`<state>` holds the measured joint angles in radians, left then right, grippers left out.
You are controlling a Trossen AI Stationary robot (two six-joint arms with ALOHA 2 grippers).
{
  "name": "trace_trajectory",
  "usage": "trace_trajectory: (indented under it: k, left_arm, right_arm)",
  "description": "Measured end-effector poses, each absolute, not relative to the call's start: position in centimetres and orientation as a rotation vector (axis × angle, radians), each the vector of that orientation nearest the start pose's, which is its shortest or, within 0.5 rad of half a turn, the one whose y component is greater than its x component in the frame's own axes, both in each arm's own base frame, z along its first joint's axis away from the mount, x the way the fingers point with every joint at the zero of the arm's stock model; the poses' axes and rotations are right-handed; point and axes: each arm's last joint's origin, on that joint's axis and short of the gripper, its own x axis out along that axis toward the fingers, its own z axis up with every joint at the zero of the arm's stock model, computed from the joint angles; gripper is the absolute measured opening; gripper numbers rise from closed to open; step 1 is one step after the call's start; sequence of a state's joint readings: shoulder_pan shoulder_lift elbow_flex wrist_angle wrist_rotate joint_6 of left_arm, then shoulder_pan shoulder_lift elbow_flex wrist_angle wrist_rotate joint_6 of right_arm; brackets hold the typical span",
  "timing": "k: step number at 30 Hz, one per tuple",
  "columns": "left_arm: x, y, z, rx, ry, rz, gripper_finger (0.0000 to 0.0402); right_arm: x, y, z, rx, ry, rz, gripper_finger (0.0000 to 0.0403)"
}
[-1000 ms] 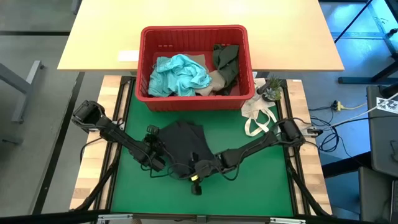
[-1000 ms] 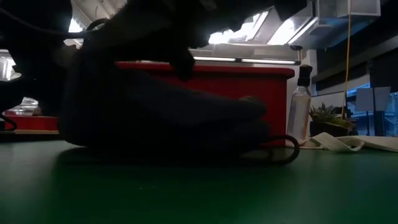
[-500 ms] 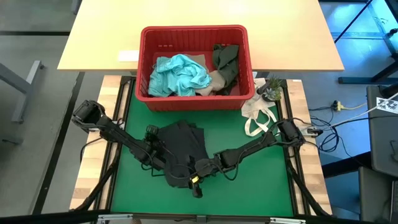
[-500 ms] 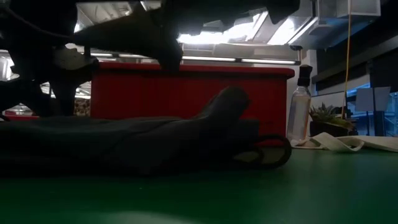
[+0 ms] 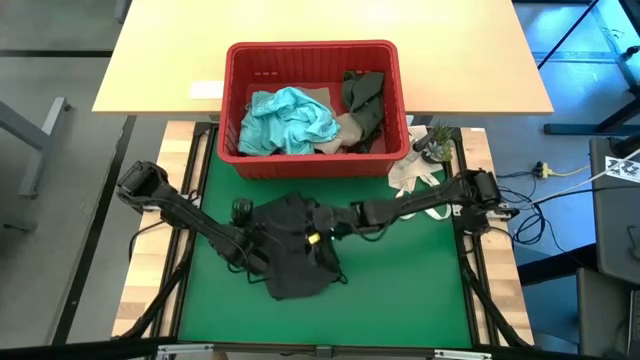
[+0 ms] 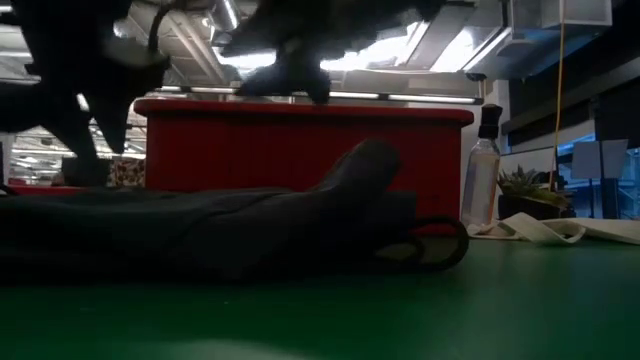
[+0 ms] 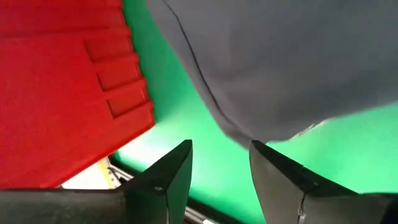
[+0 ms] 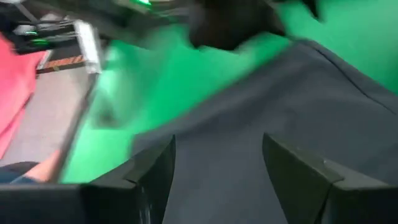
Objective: Fold Laundry from Bin
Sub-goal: Fold the black shorts from the red laundry bin
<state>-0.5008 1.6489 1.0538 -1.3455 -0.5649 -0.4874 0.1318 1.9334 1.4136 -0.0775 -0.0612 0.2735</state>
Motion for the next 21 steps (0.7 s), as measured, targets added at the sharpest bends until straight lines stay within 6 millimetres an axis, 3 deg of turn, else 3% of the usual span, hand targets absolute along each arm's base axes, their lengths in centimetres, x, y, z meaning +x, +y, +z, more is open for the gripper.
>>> trace_trajectory:
  k: [4,11,16,21]
  left_arm:
    - [22.3,-11.6,20.3,0.551,1.478,0.442,0.0145]
    - [20.7,-13.9,21.5,0.417,1.327,0.453,0.0134]
    - [20.1,-15.4,21.4,0.397,1.263,0.422,0.0133]
    - [20.2,-15.7,21.4,0.385,1.232,0.412,0.0133]
  right_arm:
    - [44.1,3.8,20.2,0.262,0.666,0.047,0.0241]
    - [45.2,-0.2,17.1,0.299,0.689,-0.048,0.0241]
    - [45.5,-2.0,16.4,0.385,0.673,-0.113,0.0241]
    - [45.4,-1.9,16.3,0.399,0.677,-0.141,0.0241]
